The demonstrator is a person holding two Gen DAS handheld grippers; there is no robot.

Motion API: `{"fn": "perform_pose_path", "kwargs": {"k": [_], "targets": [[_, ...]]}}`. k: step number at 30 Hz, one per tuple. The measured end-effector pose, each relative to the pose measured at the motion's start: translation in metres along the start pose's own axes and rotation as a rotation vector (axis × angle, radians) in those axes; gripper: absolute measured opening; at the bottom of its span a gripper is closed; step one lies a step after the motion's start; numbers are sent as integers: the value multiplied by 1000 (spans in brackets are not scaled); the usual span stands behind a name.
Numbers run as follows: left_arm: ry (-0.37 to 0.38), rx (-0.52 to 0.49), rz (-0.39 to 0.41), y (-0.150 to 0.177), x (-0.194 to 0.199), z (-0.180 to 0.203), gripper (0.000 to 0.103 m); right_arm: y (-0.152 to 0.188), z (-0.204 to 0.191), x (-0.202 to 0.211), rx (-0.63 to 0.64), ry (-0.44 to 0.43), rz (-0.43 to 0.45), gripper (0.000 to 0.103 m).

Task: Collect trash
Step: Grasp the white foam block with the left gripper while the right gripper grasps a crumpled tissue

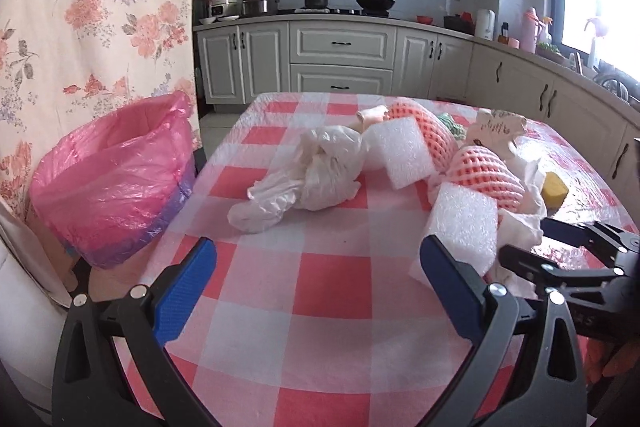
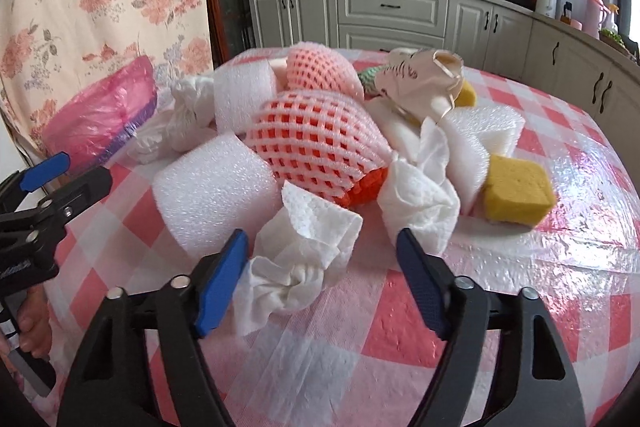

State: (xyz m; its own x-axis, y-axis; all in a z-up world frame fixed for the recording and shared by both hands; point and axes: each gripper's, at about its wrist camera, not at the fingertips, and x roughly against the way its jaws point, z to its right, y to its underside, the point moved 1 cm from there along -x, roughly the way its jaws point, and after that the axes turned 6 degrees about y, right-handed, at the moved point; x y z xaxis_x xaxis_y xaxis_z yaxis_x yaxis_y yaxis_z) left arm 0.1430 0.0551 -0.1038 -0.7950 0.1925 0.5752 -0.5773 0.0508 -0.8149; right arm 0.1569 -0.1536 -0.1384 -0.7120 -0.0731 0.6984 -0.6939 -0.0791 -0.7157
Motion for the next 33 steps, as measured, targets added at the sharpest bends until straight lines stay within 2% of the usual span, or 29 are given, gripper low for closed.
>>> {"fn": "perform_pose_path", "kwargs": {"k": [6, 11, 17, 22, 25, 29, 33], "targets": [[40, -3, -2, -2, -10, 18, 98, 4, 7, -13, -23, -13, -33, 42], [69, -21, -13, -7, -23, 39, 98, 10, 24, -3, -44, -18, 6, 33], [74, -72, 23, -9, -31, 70, 98, 16, 49, 11, -76, -22, 51, 30], [74, -119, 12, -6, -45, 92, 96, 18, 59, 22, -107, -42, 94, 30], [69, -131, 17, -8, -48, 98, 90, 17, 60, 27, -103, -42, 115, 30], [88, -142, -14, -8, -54, 100, 75, 17, 60, 30, -100, -51, 129, 30], [113, -146, -60, -4, -58, 100, 71, 18, 57, 29, -91, -52, 134, 30]]}}
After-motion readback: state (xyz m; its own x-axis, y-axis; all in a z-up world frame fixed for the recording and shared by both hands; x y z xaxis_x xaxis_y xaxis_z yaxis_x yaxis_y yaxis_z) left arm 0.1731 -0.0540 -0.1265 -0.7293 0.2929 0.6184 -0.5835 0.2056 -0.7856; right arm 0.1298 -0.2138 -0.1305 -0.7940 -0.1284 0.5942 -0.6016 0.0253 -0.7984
